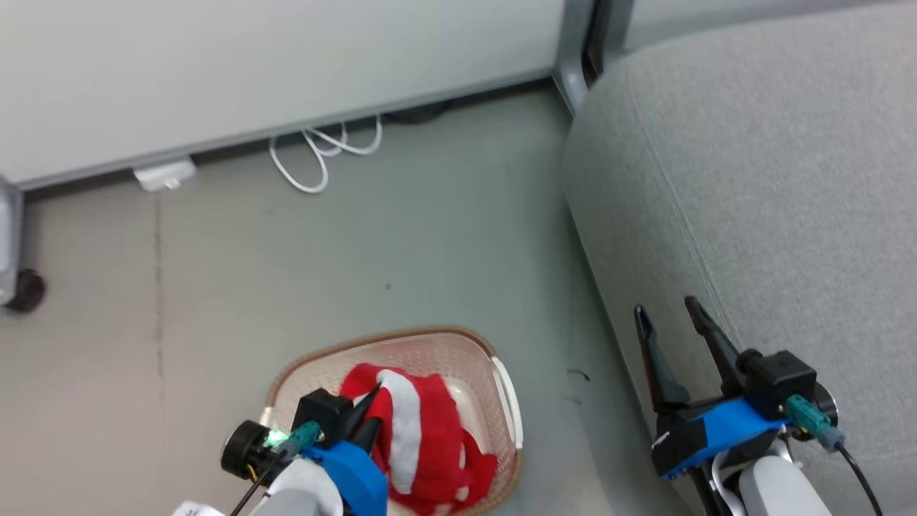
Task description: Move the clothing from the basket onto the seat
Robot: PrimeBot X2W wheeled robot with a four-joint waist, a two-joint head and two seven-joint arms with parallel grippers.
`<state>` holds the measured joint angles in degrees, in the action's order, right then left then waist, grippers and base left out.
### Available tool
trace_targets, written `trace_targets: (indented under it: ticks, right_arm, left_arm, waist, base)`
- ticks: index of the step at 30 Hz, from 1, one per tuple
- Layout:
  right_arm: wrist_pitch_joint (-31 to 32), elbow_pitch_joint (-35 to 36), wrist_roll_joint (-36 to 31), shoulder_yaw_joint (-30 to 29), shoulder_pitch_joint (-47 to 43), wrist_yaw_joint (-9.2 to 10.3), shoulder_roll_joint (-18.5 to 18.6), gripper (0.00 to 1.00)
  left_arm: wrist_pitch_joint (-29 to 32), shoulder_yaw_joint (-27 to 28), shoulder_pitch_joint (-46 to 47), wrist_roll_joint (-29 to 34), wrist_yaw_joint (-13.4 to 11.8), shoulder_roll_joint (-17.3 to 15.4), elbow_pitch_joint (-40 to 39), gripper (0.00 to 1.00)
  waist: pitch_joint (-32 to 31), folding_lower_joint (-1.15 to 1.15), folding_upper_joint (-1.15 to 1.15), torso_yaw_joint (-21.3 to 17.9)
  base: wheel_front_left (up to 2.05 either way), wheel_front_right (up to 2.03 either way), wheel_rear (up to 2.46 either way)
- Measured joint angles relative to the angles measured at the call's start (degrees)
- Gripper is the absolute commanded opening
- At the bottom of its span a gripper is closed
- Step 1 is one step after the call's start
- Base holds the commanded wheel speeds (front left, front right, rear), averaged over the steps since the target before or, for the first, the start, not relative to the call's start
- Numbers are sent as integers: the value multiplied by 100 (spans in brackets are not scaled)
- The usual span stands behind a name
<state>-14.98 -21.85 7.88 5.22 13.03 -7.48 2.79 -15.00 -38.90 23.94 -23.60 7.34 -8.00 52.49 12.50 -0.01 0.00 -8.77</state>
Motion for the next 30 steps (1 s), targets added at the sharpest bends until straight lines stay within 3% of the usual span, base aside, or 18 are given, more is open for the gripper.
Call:
trace_targets:
  ticks: [5, 12, 30]
  right_arm:
    - [0, -53, -89, -46, -126, 0, -2, 100]
    - [33, -46, -129, -23, -187, 0, -1, 100]
    - [205, 18, -161, 97, -327, 0, 0, 100]
  left_arm:
    - [0, 137, 76, -88, 3, 86, -794, 0]
    - [-7, -302, 580, -293, 8, 283, -1362, 0]
    - [34, -1223, 2113, -1129, 9, 472, -1504, 0]
  waist:
    - [-386, 0, 0, 211]
    - [-640, 0, 0, 421]
    - [-944, 0, 0, 454]
  base:
    - [0, 0, 0]
    - [0, 0, 0]
    - [0, 0, 0]
